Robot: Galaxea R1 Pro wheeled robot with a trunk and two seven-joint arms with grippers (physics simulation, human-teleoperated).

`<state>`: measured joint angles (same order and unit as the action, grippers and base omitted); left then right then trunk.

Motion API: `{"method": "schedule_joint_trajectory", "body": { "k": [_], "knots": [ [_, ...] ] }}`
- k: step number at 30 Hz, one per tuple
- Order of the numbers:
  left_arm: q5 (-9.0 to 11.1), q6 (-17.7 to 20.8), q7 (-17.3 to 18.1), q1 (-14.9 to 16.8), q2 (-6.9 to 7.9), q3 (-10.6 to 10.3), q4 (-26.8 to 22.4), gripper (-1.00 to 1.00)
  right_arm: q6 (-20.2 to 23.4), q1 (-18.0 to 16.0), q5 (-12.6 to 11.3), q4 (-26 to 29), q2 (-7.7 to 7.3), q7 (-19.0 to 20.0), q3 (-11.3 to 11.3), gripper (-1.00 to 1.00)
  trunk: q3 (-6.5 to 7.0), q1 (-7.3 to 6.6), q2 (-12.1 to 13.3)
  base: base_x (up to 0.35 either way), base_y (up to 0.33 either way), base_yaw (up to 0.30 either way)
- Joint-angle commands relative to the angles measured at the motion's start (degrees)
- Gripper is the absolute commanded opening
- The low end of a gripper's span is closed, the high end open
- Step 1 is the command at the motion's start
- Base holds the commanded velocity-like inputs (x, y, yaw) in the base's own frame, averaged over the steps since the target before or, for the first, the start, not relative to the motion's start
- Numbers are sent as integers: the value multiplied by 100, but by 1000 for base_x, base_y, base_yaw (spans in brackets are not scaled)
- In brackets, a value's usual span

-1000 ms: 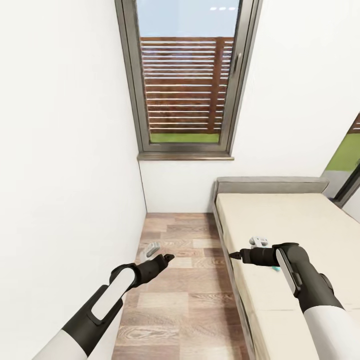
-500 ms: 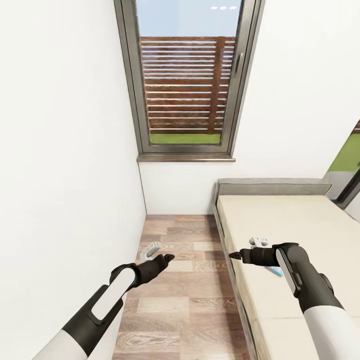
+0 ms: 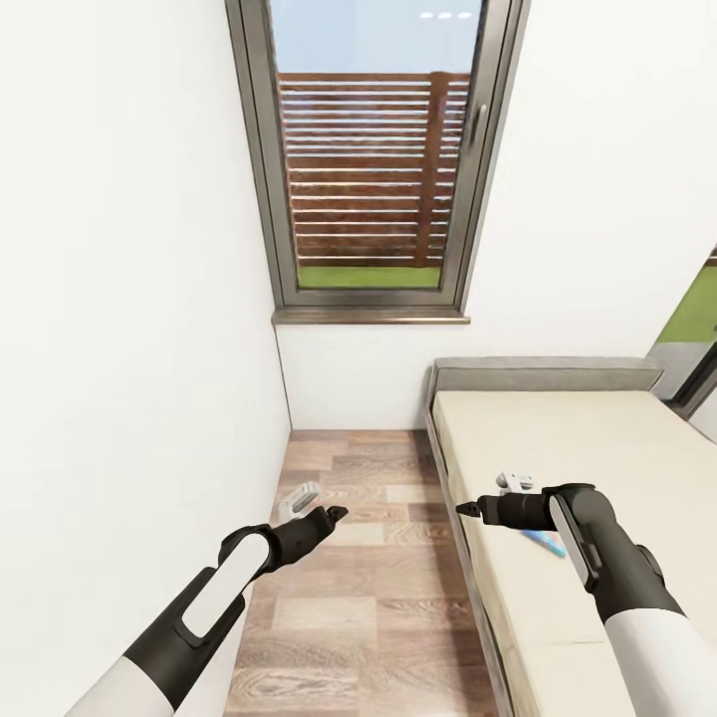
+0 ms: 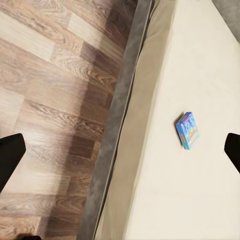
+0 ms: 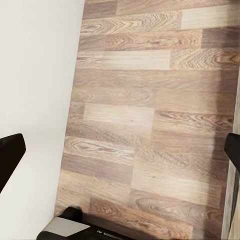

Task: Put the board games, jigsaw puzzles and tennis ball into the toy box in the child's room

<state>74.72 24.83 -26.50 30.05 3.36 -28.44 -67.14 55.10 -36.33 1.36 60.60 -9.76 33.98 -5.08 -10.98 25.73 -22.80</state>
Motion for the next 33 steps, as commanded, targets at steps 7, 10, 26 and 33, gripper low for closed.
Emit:
{"method": "schedule_joint_trajectory", "body": {
  "k": [7, 10, 26, 33],
  "knots": [
    [49, -5, -49, 5, 6, -18, -10, 100, 31, -5, 15, 4, 1, 27, -4, 100, -12, 6, -12, 242, 0, 0],
    [47, -5, -49, 4, 7, -19, -10, 100, 31, -5, 16, 4, 1, 28, -3, 100, -12, 6, -12, 290, 0, 0],
    [44, -5, -51, 4, 7, -21, -10, 100, 35, -5, 15, 4, 1, 30, -2, 100, -12, 6, -12, 320, 0, 0],
    [44, -5, -55, 5, 7, -25, -10, 100, 36, -5, 18, 4, 1, 30, -2, 100, -12, 6, -12, 331, 0, 0]
  ]
}}
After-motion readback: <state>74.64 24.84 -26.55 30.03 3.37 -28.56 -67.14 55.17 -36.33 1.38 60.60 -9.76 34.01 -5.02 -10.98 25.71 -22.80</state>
